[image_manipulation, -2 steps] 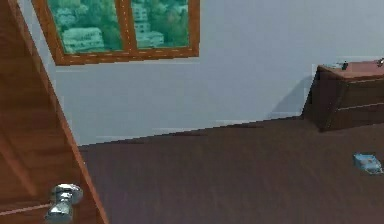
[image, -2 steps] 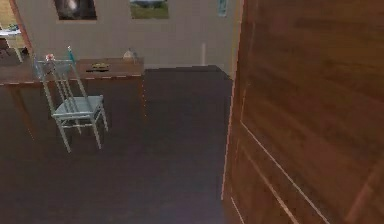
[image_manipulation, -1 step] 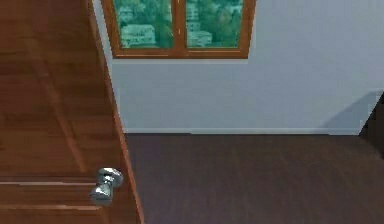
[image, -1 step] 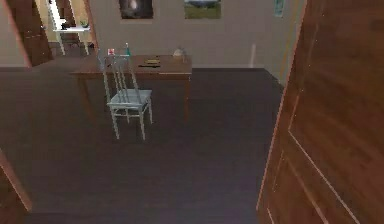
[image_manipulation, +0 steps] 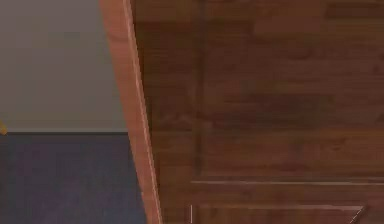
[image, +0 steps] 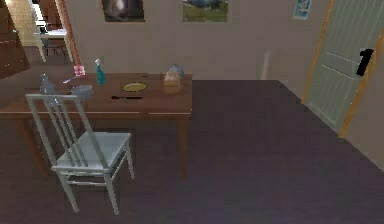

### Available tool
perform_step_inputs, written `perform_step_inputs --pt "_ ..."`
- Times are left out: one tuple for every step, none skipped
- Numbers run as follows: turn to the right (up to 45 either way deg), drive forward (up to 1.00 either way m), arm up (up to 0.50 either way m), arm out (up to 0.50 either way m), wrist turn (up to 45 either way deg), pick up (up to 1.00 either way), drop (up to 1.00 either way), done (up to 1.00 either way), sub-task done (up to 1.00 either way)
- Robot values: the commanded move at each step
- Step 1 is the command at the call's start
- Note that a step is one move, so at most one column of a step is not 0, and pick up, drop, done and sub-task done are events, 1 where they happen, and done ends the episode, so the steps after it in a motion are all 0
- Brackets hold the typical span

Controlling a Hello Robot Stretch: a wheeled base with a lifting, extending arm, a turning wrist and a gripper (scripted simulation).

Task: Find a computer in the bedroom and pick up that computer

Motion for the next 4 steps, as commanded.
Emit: perform_step_inputs --pt "0.0 0.30 0.00 0.00 0.0 0.00 0.00 0.00 0.00" --pt "33.0 0.00 0.00 0.00 0.0 0.00 0.00 0.00 0.00" --pt "0.0 0.85 0.00 0.00 0.0 0.00 0.00 0.00 0.00" --pt "-33.0 0.00 0.00 0.00 0.0 0.00 0.00 0.00 0.00"
